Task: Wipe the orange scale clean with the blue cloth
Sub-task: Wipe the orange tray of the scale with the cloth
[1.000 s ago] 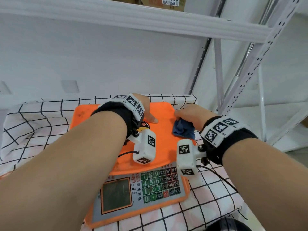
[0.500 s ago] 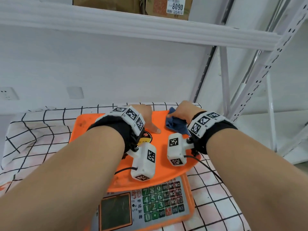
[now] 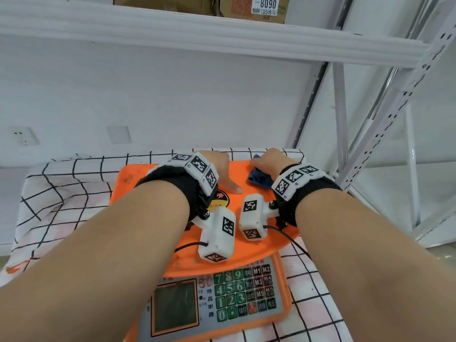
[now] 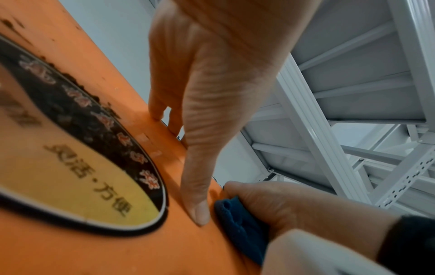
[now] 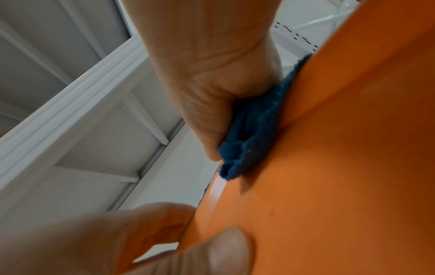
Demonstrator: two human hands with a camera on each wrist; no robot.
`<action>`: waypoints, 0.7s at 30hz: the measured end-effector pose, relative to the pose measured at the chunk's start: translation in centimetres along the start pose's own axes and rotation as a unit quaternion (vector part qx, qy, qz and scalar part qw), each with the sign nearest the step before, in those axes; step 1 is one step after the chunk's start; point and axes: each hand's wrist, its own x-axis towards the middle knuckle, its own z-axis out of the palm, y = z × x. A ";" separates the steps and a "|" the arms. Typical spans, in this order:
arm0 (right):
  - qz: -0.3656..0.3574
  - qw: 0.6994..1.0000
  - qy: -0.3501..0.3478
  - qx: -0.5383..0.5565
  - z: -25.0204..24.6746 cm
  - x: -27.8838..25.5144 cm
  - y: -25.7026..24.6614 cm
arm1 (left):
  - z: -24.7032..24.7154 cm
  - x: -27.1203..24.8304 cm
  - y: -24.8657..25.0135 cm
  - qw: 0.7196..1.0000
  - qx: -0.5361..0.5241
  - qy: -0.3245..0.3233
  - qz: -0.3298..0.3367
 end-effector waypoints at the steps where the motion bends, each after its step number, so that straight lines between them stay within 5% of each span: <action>1: -0.007 1.000 -0.005 -0.007 -0.2 0.1 0.2 | 0.0 0.0 0.0 1.000 0.000 0.001 0.000; 12: -0.117 0.982 0.025 -0.143 0.3 1.7 -0.8 | 0.4 0.7 -0.3 1.000 -0.003 -0.003 -0.019; 21: -0.182 0.979 0.039 -0.084 -0.3 1.6 1.4 | 0.5 0.5 -0.2 1.000 0.007 -0.008 -0.025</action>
